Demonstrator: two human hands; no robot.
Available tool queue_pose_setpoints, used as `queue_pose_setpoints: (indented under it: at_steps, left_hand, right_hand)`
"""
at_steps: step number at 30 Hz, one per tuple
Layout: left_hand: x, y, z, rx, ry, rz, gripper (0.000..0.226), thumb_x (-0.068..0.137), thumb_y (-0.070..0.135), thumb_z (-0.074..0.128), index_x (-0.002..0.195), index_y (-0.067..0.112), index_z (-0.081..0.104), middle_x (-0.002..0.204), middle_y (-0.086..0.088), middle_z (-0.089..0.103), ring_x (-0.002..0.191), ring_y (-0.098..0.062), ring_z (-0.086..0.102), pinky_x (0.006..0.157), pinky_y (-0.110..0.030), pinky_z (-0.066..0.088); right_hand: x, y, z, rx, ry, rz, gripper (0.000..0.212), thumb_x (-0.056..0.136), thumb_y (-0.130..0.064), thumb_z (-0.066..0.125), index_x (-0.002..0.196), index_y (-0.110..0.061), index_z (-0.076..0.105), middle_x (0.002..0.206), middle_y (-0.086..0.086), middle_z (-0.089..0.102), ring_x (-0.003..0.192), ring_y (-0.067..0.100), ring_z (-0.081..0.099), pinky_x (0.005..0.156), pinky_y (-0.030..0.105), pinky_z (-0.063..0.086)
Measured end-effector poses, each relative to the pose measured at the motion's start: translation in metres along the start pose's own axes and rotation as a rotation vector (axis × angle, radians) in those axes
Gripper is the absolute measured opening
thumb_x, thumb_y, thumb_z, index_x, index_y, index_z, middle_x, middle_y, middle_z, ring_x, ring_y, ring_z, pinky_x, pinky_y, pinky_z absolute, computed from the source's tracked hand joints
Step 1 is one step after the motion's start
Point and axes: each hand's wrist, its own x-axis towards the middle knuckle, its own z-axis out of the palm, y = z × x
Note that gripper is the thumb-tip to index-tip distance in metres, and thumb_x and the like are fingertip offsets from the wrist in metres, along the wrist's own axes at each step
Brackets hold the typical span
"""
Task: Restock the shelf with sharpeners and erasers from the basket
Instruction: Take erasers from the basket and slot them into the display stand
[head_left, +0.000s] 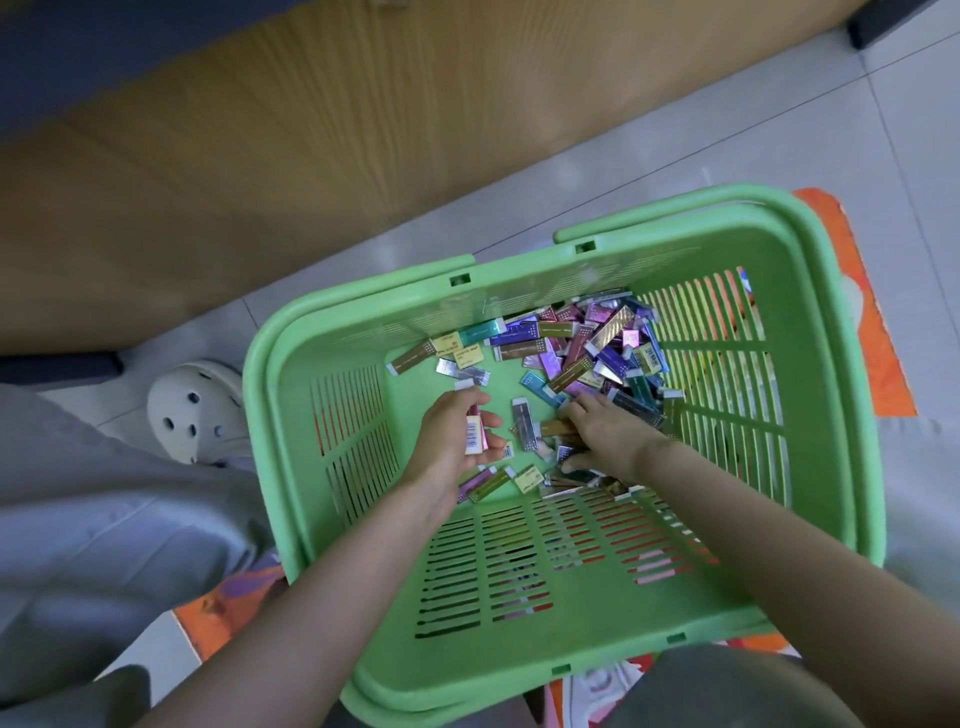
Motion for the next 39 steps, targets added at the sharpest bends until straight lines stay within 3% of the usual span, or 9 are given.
queue_pose_setpoints:
  at_steps: [12,19,21,23,28,30,33,36,39]
  left_hand:
    - [-0.011,-0.010,-0.010,0.052,0.026,-0.027,0.022,0.101,0.023,0.041,0.093,0.011,0.057,0.071,-0.003,0.060,0.052,-0.013,0.054,0.051,-0.021,0.051]
    - [-0.010,-0.015,-0.013,0.208,0.040,0.041,0.015,0.092,0.017,0.059,0.100,0.004,0.058,0.054,0.002,0.041,0.044,-0.011,0.037,0.047,-0.019,0.041]
    - [-0.012,-0.015,-0.012,0.177,0.064,0.030,0.014,0.093,0.016,0.058,0.100,0.004,0.058,0.053,0.001,0.043,0.045,-0.011,0.040,0.047,-0.020,0.043]
    - [-0.019,-0.011,-0.009,0.066,0.060,0.019,0.010,0.094,0.014,0.056,0.098,0.005,0.058,0.066,-0.005,0.056,0.055,-0.013,0.057,0.053,-0.019,0.054]
    - [-0.038,-0.002,-0.007,-0.152,0.008,0.044,0.020,0.092,0.015,0.057,0.109,0.004,0.060,0.105,-0.013,0.070,0.090,-0.017,0.069,0.085,-0.027,0.055]
    - [-0.048,0.005,-0.008,-0.223,-0.036,0.048,0.012,0.091,0.015,0.059,0.101,0.009,0.062,0.103,-0.008,0.070,0.091,-0.018,0.068,0.084,-0.028,0.053]
    - [-0.068,0.014,-0.009,-0.301,-0.115,0.043,0.004,0.090,0.018,0.061,0.088,0.015,0.059,0.074,0.005,0.071,0.089,-0.018,0.065,0.070,-0.024,0.055]
    - [-0.086,0.019,-0.011,-0.285,-0.174,0.095,0.006,0.089,0.023,0.062,0.093,0.019,0.060,0.088,0.008,0.063,0.097,-0.013,0.063,0.066,-0.020,0.054]
    - [-0.100,0.025,-0.017,-0.295,-0.201,0.162,0.008,0.089,0.020,0.062,0.095,0.016,0.065,0.091,0.009,0.065,0.086,-0.007,0.063,0.069,-0.024,0.055]
  right_hand:
    - [0.021,-0.006,-0.003,-0.340,-0.127,0.012,0.057,0.092,-0.056,0.045,0.125,-0.010,0.051,0.129,0.009,0.053,0.130,0.029,0.031,0.107,0.040,0.028]
    - [-0.008,-0.023,-0.016,0.350,0.137,0.007,0.036,0.094,-0.038,0.052,0.118,-0.011,0.055,0.121,0.011,0.052,0.118,0.025,0.045,0.103,0.033,0.036]
    - [-0.020,-0.038,-0.027,0.554,0.247,0.006,0.016,0.095,-0.034,0.051,0.088,-0.020,0.050,0.093,0.002,0.054,0.083,0.015,0.055,0.071,0.015,0.044]
    - [-0.031,-0.054,-0.038,0.688,0.303,0.000,0.023,0.096,-0.032,0.049,0.078,-0.019,0.045,0.078,-0.001,0.053,0.069,0.013,0.056,0.058,0.014,0.041]
    - [-0.055,-0.091,-0.058,0.923,0.446,-0.034,0.025,0.095,-0.025,0.053,0.105,-0.002,0.053,0.077,0.003,0.061,0.068,0.017,0.060,0.066,0.026,0.053]
    - [-0.065,-0.101,-0.066,0.927,0.536,-0.033,0.029,0.095,-0.023,0.054,0.115,-0.002,0.053,0.074,-0.003,0.059,0.064,0.008,0.057,0.061,0.017,0.047]
    - [-0.080,-0.114,-0.076,0.816,0.577,-0.043,0.040,0.094,-0.022,0.056,0.130,-0.007,0.049,0.104,-0.001,0.052,0.090,0.012,0.056,0.088,0.015,0.040]
    - [-0.096,-0.124,-0.084,0.672,0.612,-0.073,0.053,0.093,-0.018,0.058,0.141,-0.007,0.039,0.117,0.006,0.041,0.113,0.020,0.046,0.090,0.009,0.024]
    - [-0.114,-0.136,-0.094,0.559,0.628,-0.142,0.045,0.094,-0.012,0.055,0.137,-0.009,0.046,0.120,0.012,0.051,0.113,0.022,0.049,0.086,0.009,0.026]
